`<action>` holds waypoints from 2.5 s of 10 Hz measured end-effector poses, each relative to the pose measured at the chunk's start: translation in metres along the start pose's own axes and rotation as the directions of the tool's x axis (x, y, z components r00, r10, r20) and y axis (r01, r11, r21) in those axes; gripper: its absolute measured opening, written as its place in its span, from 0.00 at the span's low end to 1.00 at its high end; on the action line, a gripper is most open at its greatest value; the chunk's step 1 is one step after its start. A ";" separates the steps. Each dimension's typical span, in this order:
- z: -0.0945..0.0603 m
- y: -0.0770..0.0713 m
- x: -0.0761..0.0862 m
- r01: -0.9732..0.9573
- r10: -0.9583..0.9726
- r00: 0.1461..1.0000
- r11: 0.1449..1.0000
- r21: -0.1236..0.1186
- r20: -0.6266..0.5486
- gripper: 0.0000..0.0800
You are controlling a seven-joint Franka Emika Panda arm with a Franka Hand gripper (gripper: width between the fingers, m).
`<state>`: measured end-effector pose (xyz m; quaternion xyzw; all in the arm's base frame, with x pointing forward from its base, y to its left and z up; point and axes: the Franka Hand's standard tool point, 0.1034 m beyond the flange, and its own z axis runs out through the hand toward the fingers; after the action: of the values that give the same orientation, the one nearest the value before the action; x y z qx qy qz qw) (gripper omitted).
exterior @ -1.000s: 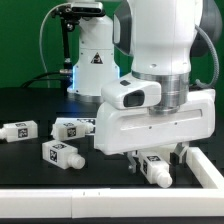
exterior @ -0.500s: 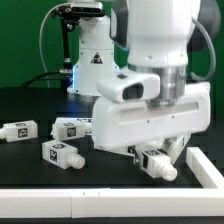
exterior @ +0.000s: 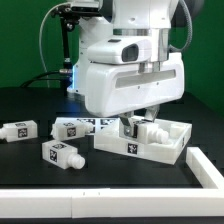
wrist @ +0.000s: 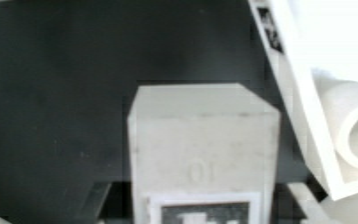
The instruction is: Assemble square table
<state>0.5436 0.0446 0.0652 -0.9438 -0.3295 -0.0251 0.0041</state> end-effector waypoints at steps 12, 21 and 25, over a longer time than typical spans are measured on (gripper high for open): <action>-0.017 -0.109 0.001 -0.289 0.289 0.957 0.957 0.021 0.036 0.35; 0.006 -0.143 0.035 -0.634 0.630 0.773 0.772 0.041 0.076 0.35; 0.012 -0.153 0.035 -0.699 0.695 0.714 0.714 0.036 0.086 0.35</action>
Offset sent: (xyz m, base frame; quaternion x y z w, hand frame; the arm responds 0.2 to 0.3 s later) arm -0.0581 -0.0006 0.0177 -0.0193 -0.0507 0.0625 0.9966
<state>0.4765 0.1861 0.0539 -0.9980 0.0498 0.0206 0.0335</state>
